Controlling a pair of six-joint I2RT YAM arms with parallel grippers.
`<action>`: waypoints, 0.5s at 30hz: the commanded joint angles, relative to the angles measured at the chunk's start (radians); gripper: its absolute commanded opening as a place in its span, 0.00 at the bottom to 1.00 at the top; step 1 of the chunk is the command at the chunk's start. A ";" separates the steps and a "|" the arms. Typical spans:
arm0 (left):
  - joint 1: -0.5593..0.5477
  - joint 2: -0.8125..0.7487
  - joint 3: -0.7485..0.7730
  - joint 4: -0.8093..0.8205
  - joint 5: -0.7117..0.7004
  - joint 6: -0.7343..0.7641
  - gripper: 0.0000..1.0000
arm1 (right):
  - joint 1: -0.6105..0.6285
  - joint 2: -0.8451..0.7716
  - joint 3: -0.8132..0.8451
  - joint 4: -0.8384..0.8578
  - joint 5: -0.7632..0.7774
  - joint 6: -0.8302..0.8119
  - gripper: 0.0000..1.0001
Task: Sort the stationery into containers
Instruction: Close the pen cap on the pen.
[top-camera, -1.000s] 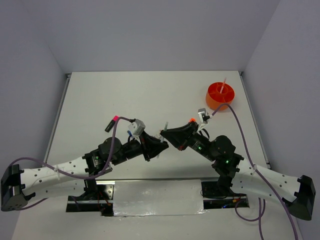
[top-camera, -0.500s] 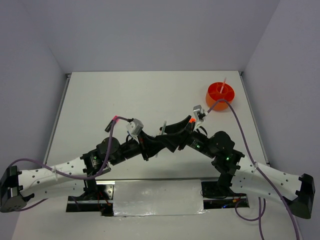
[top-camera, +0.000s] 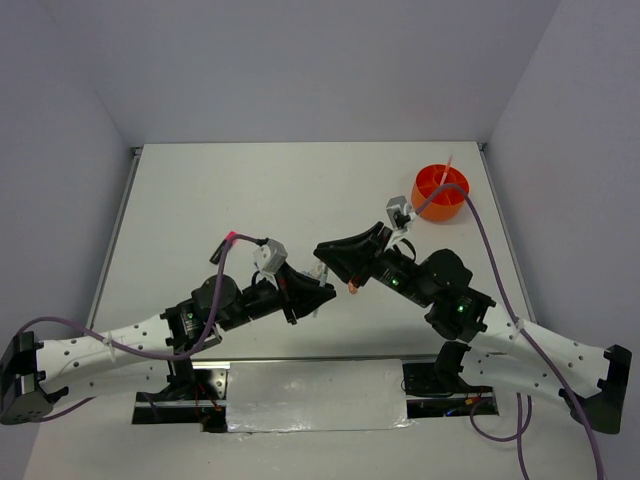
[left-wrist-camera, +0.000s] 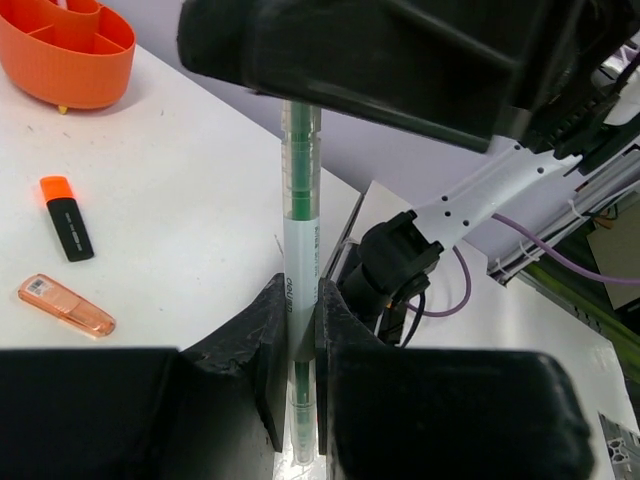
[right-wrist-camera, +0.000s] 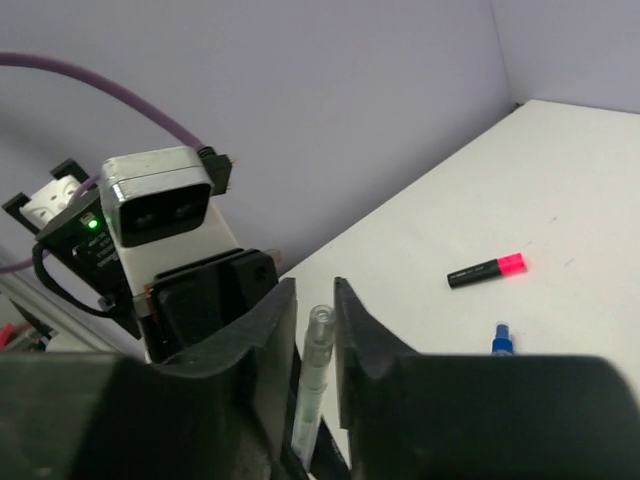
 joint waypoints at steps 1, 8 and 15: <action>-0.005 -0.018 0.028 0.047 0.015 0.008 0.00 | 0.007 0.005 0.027 0.011 -0.012 -0.015 0.26; -0.004 -0.032 0.039 0.041 0.017 0.021 0.00 | 0.006 0.011 0.004 0.026 -0.021 0.003 0.00; -0.001 -0.072 0.135 -0.036 0.006 0.129 0.00 | 0.012 0.083 -0.117 0.126 -0.104 0.075 0.00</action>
